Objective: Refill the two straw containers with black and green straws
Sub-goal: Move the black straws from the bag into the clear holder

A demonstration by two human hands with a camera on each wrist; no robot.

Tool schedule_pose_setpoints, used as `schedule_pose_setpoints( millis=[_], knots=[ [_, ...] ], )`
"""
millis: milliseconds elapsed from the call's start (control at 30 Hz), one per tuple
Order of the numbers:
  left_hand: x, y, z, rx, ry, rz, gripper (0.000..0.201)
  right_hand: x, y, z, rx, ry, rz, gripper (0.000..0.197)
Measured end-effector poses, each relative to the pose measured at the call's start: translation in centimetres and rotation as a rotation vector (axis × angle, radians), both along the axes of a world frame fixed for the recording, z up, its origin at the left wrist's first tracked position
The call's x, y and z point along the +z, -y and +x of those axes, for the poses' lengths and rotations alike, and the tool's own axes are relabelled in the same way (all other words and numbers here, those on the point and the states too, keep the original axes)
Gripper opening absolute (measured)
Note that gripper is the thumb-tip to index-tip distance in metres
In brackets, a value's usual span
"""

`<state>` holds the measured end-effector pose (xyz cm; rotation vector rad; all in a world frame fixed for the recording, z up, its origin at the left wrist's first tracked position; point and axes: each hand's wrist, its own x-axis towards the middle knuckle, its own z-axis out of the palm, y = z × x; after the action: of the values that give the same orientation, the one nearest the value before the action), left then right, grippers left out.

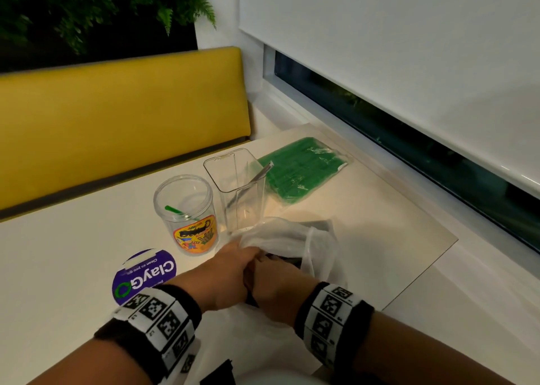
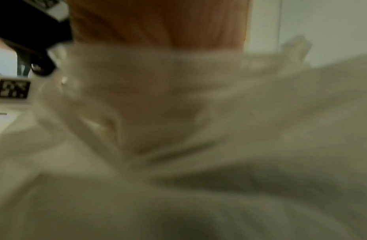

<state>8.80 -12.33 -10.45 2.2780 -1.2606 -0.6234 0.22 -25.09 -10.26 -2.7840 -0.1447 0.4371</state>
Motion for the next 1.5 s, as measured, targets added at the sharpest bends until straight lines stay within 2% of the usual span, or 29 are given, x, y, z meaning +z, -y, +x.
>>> schedule_pose_setpoints(
  millis=[33, 67, 133, 233, 333, 400, 500, 533, 600, 667, 700, 767, 833, 867, 967, 1100, 1167, 1200, 1267, 1333, 1400, 1433, 1500],
  knots=[
    [-0.6, -0.2, 0.2, 0.024, 0.007, 0.049, 0.079, -0.5, 0.0, 0.1, -0.016, -0.068, 0.044, 0.064],
    [-1.2, -0.4, 0.3, 0.043, 0.008, 0.065, 0.079, -1.2, 0.0, 0.1, -0.033, -0.064, 0.086, 0.069],
    [-1.8, -0.6, 0.3, 0.06, 0.003, 0.066, 0.083, -2.5, 0.3, 0.3, -0.091, -0.053, 0.096, 0.068],
    [-1.8, -0.7, 0.3, 0.075, 0.0, 0.094, 0.09, -3.0, 1.0, 0.2, -0.041, 0.024, 0.011, 0.063],
    [-0.9, -0.7, 0.9, 0.045, -0.081, 0.137, 0.09, -2.3, 2.0, 0.0, 0.085, 0.167, 0.004, 0.042],
    [-0.2, -0.8, 1.5, -0.03, -0.168, 0.197, 0.088, -1.6, 2.8, -0.4, 0.109, 0.213, 0.096, 0.027],
    [0.3, -1.0, 2.5, -0.099, -0.27, 0.226, 0.1, 2.2, 3.7, -0.2, 0.03, 0.189, 0.206, 0.023],
    [0.2, -1.0, 2.7, -0.097, -0.287, 0.2, 0.095, 3.3, 4.0, -0.1, -0.005, 0.195, 0.251, 0.024],
    [-0.1, -0.5, 2.7, -0.043, -0.314, 0.101, 0.068, 5.1, 4.1, 0.1, -0.036, 0.199, 0.363, 0.025],
    [0.1, 0.3, 2.4, 0.018, -0.237, 0.069, 0.051, 6.9, 3.5, 0.4, -0.063, 0.178, 0.443, 0.025],
    [0.2, 0.7, 2.2, 0.041, -0.165, 0.116, 0.053, 7.9, 3.0, 0.6, -0.091, 0.168, 0.472, 0.024],
    [0.1, 1.3, 2.0, 0.062, -0.014, 0.2, 0.069, 10.0, 1.9, 1.0, -0.12, 0.191, 0.579, 0.019],
    [-0.3, 1.7, 1.6, 0.102, 0.004, 0.202, 0.079, 12.8, 0.8, 1.6, -0.144, 0.237, 0.718, 0.021],
    [-0.6, 1.8, 1.5, 0.123, 0.004, 0.201, 0.077, 14.4, 0.3, 2.0, -0.17, 0.263, 0.783, 0.021],
    [-0.7, 1.9, 1.2, 0.154, 0.059, 0.221, 0.065, 19.1, -0.1, 4.4, -0.261, 0.51, 0.958, 0.009],
    [-0.4, 1.9, 0.6, 0.164, 0.07, 0.257, 0.084, 22.3, 0.5, 8.2, -0.444, 0.912, 1.065, 0.016],
    [-0.3, 1.8, 0.5, 0.184, 0.053, 0.256, 0.087, 22.0, 0.6, 9.8, -0.529, 1.047, 1.065, 0.016],
    [-0.3, 1.8, 0.5, 0.186, 0.054, 0.26, 0.087, 21.3, 0.6, 10.4, -0.569, 1.061, 1.047, 0.017],
    [-0.4, 1.7, 0.3, 0.183, 0.062, 0.259, 0.087, 18.7, 0.4, 11.4, -0.662, 0.979, 0.993, 0.014],
    [-0.3, 1.7, 0.1, 0.182, 0.051, 0.261, 0.084, 15.4, 0.2, 12.1, -0.73, 0.813, 0.915, 0.019],
    [-0.2, 1.7, 0.2, 0.167, 0.056, 0.277, 0.071, 12.2, 0.4, 12.2, -0.717, 0.644, 0.852, 0.034],
    [-0.2, 1.7, 0.2, 0.141, 0.078, 0.29, 0.064, 11.0, 0.5, 12.2, -0.688, 0.582, 0.832, 0.048],
    [-0.4, 1.7, 0.4, 0.097, 0.101, 0.31, 0.06, 9.6, 0.6, 12.0, -0.587, 0.552, 0.798, 0.09]
  ],
)
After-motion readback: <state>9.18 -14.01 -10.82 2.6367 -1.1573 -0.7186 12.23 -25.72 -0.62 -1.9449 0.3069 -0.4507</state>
